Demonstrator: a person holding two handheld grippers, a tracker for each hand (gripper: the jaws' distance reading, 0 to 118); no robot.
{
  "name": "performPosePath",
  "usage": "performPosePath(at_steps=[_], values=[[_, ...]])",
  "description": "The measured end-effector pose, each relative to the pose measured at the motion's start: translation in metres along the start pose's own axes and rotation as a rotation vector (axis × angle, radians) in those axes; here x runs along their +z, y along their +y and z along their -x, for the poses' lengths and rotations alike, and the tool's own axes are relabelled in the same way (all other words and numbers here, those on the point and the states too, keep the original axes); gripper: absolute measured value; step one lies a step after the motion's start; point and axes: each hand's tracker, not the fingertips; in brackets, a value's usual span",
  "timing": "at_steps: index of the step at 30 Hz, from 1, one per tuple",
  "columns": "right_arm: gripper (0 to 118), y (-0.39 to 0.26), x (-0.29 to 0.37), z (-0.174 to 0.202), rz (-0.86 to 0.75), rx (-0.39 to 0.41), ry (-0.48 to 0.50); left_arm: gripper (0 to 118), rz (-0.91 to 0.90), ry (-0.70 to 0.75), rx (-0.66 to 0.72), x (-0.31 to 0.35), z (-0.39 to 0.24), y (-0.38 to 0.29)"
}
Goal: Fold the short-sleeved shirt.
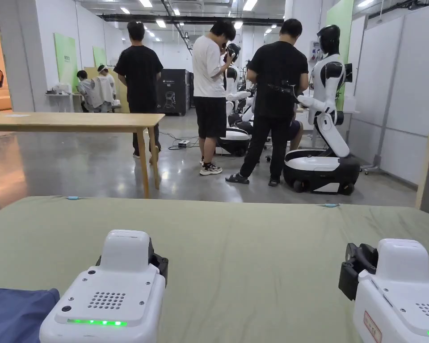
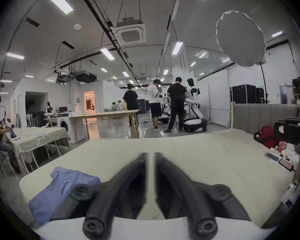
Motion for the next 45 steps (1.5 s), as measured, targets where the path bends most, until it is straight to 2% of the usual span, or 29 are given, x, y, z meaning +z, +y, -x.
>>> performPosePath(at_steps=[2,4,12,22,26,29,36,41,45], values=[[4,-0.002,0.002,0.001,-0.003,-0.002,-0.011,5,0.005,-0.013,0.006,0.000,0.000,0.000],[1,-0.003,0.004,0.000,-0.003,0.016,-0.032,1,0.007,-0.019,0.015,0.000,0.000,-0.001],[0,-0.005,0.005,-0.004,0.005,0.011,-0.042,0,0.006,-0.055,0.005,0.003,-0.005,-0.004],[0,-0.009,-0.002,0.005,0.031,0.048,-0.030,0,0.040,-0.020,0.007,0.002,0.015,-0.002],[0,-0.018,-0.014,0.033,0.075,-0.004,0.106,0,0.089,0.103,0.024,0.013,0.062,-0.012],[0,-0.024,-0.024,0.074,0.074,0.017,0.185,0,0.107,0.225,0.044,0.034,0.109,-0.015],[0,-0.025,-0.027,0.181,0.066,0.025,0.452,0,0.147,0.483,0.092,0.092,0.202,-0.022],[0,-0.025,-0.021,0.224,0.054,0.045,0.538,0,0.158,0.543,0.114,0.112,0.230,-0.030],[0,-0.026,-0.019,0.232,0.052,0.059,0.562,0,0.163,0.560,0.114,0.112,0.238,-0.032]])
